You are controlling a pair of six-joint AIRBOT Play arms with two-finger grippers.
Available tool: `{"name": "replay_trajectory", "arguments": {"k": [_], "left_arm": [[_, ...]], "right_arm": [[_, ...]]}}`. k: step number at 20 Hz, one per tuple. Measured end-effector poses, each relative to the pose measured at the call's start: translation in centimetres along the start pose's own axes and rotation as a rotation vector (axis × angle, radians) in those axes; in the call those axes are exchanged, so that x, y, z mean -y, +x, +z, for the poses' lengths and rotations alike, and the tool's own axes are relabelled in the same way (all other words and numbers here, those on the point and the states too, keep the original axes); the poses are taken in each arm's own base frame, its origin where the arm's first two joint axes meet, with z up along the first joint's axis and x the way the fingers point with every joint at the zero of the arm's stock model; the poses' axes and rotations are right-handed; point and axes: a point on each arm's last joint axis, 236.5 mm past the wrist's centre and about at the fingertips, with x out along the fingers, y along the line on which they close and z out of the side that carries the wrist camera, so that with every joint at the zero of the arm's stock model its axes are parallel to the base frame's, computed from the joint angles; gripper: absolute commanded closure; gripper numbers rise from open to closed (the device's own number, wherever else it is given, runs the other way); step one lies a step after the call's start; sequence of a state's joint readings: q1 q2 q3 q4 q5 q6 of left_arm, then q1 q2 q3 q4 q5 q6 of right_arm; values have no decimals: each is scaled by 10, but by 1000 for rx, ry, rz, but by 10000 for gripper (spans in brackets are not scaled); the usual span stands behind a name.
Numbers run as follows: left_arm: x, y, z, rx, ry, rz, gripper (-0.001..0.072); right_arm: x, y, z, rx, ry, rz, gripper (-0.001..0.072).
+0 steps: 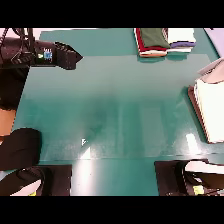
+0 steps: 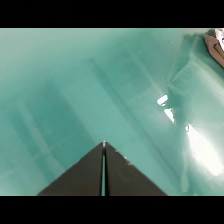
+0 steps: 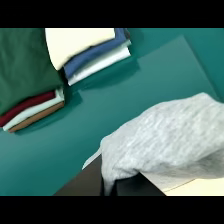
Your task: Fold the shirts.
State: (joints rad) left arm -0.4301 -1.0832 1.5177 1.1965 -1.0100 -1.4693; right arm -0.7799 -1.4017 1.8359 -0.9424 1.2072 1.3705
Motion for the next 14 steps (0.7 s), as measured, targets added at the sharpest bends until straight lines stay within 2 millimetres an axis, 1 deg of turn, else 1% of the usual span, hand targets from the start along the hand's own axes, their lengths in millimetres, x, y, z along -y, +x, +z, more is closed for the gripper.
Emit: {"name": "replay_trajectory", "arguments": {"k": [2, 3, 4, 6, 7, 9, 11, 14], "left_arm": [[0, 0, -1, -2, 0, 0, 688], [0, 0, -1, -5, 0, -1, 688], [0, 0, -2, -8, 0, -1, 687], [0, 0, -4, -17, 1, -2, 688], [1, 0, -5, -23, 1, -3, 688], [1, 0, -9, -36, 3, -4, 688], [1, 0, -11, -48, 6, -5, 687], [2, 0, -15, -64, 9, -7, 687]], "right_arm": [[-1, -14, 2, -11, -16, -3, 699], [0, -22, 0, -23, -17, -10, 699], [4, -29, -4, -35, -15, -23, 699], [17, -39, -20, -72, -2, -68, 699], [27, -46, -31, -93, 6, -107, 699], [50, -57, -60, -148, 32, -186, 699], [75, -68, -96, -211, 68, -270, 699], [108, -83, -158, -322, 107, -374, 695]]}}
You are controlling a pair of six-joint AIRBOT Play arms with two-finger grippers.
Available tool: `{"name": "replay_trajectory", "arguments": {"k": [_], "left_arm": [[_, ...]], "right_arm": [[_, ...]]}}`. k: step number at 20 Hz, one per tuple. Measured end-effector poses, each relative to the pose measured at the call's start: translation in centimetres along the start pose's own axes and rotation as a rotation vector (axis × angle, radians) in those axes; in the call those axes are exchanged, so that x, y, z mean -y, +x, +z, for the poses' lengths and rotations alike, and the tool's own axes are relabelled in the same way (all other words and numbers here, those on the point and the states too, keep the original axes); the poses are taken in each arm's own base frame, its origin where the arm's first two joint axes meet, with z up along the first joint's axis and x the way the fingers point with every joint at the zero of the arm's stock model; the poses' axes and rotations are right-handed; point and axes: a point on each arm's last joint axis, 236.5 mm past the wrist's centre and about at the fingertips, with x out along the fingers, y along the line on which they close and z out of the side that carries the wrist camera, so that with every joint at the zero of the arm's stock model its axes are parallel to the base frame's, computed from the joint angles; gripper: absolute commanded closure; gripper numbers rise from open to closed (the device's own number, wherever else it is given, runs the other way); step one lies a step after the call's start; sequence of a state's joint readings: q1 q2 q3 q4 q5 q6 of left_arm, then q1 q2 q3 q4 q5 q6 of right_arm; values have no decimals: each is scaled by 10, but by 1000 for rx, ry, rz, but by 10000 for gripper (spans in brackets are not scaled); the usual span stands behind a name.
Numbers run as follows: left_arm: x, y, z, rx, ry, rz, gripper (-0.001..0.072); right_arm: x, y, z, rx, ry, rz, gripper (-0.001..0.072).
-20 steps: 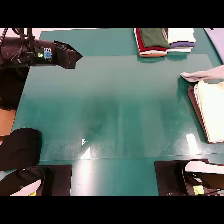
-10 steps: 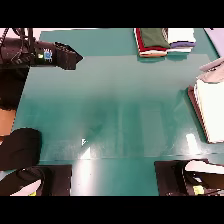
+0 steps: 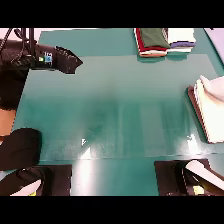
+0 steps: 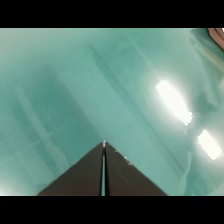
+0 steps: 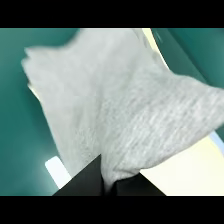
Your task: Fold the shirts.
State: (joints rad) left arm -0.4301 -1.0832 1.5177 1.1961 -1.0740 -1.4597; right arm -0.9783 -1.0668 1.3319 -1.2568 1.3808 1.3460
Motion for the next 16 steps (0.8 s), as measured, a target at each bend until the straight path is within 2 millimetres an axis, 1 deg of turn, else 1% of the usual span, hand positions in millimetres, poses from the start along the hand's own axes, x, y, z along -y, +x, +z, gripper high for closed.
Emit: {"name": "replay_trajectory", "arguments": {"k": [1, 2, 3, 4, 6, 7, 8, 9, 10, 11, 12, 14, 16], "left_arm": [[0, 0, -1, -5, 1, -1, 687], [0, 0, -2, -9, 2, -1, 687], [0, 0, -3, -13, 2, -1, 687], [0, 0, -4, -16, 2, -1, 687], [1, 0, -5, -20, 2, -2, 687], [1, 0, -5, -22, 2, -2, 687], [1, 0, -6, -24, 3, -2, 687], [1, 0, -6, -24, 2, -2, 687], [1, 0, -6, -24, 3, -3, 686], [1, 0, -6, -24, 3, -2, 687], [1, 0, -5, -23, 3, -2, 687], [0, 0, -5, -21, 3, -2, 687], [0, 0, -4, -16, 4, 0, 686]], "right_arm": [[10, 5, -18, -36, 8, -29, 638], [21, 10, -36, -69, 16, -57, 412], [31, 14, -52, -100, 23, -88, 270], [40, 17, -63, -121, 30, -115, 209], [55, 18, -79, -147, 46, -157, 199], [60, 16, -80, -146, 52, -172, 199], [61, 14, -79, -136, 53, -176, 200], [58, 11, -72, -114, 53, -168, 200], [50, 8, -62, -79, 50, -142, 201], [35, 5, -50, -42, 40, -98, 201], [11, 3, -37, 0, 24, -26, 201], [-53, -3, -20, 52, -31, 151, 201], [-125, -10, -20, 59, -122, 332, 201]]}}
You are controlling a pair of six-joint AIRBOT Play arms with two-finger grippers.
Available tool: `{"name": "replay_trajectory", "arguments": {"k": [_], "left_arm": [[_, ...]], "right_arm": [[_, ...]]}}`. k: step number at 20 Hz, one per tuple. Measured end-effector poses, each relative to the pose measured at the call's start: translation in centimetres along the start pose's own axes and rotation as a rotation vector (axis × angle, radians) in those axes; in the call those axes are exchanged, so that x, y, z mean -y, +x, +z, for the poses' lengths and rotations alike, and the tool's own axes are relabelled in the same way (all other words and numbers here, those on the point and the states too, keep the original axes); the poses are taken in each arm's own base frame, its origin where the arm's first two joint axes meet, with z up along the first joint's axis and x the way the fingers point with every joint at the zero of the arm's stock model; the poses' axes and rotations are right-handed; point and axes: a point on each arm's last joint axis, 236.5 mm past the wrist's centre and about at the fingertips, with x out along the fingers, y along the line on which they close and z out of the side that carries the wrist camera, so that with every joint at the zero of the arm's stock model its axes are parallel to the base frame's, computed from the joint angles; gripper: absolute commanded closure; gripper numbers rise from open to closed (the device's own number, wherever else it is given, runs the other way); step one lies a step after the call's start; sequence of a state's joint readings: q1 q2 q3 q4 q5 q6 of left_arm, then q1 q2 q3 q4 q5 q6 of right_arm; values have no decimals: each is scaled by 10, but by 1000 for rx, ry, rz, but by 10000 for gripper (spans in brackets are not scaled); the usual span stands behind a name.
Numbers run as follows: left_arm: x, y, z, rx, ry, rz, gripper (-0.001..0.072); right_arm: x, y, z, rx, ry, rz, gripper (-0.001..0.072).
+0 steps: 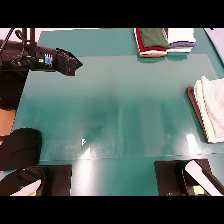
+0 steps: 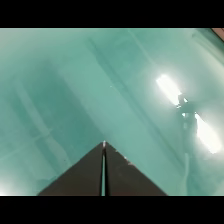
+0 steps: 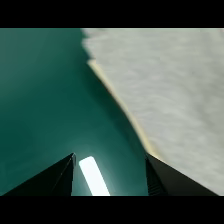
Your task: Fold the shirts.
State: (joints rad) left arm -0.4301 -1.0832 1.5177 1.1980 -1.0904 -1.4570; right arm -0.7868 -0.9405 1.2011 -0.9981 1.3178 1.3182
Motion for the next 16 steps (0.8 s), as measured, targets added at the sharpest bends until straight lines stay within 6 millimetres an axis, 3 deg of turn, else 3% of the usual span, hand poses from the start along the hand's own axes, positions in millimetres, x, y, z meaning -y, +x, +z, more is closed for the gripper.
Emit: {"name": "replay_trajectory", "arguments": {"k": [3, 5, 6, 8, 9, 13, 16], "left_arm": [[-1, 0, 1, 4, 2, 3, 687], [-1, 0, -2, -7, 2, 4, 686], [-1, 0, -2, -10, 2, 4, 687], [-1, 0, -2, -7, 2, 4, 687], [-1, 0, 0, 2, 2, 5, 687], [-2, 0, 11, 47, 2, 10, 687], [-3, -1, 20, 86, 2, 14, 687]], "right_arm": [[-104, 17, -13, -36, -163, 228, 204], [-161, 21, -29, -51, -258, 342, 213], [-188, 20, -38, -53, -301, 397, 296], [-232, 17, -55, -53, -370, 486, 588], [-250, 14, -64, -52, -398, 527, 698], [-293, 3, -91, -63, -468, 624, 698], [-303, 0, -100, -72, -488, 648, 699]]}}
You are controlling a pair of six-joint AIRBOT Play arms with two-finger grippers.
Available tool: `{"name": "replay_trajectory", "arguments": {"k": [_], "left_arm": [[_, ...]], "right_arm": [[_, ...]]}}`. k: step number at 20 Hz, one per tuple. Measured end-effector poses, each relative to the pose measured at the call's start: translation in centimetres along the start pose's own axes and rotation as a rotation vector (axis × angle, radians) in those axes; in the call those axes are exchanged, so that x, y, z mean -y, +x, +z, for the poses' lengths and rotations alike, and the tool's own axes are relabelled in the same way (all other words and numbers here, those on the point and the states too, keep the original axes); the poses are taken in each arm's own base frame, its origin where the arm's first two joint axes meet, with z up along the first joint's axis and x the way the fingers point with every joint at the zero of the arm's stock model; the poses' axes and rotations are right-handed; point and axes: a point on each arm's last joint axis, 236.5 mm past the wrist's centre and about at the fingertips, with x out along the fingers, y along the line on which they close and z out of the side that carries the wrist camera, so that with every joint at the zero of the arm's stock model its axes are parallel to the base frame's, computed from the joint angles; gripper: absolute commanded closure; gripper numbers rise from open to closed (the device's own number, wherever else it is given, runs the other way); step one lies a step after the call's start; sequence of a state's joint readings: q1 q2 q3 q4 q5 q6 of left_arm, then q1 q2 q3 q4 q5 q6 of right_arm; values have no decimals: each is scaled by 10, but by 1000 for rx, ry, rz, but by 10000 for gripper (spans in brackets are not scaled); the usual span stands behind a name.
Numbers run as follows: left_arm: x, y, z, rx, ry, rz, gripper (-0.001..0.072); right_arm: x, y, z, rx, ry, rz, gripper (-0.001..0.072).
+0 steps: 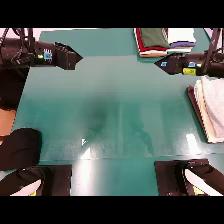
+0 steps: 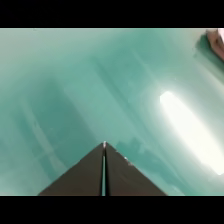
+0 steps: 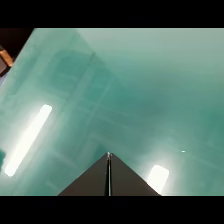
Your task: Fold the shirts.
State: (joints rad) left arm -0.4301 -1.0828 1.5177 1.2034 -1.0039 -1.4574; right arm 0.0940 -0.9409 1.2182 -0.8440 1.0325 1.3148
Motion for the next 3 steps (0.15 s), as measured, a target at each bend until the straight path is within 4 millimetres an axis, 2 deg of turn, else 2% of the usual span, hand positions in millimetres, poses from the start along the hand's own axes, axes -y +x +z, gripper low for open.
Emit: {"name": "replay_trajectory", "arguments": {"k": [3], "left_arm": [[-1, 0, 6, 26, 0, 3, 687]], "right_arm": [[-4, 1, -3, -11, -4, 10, 699]]}}
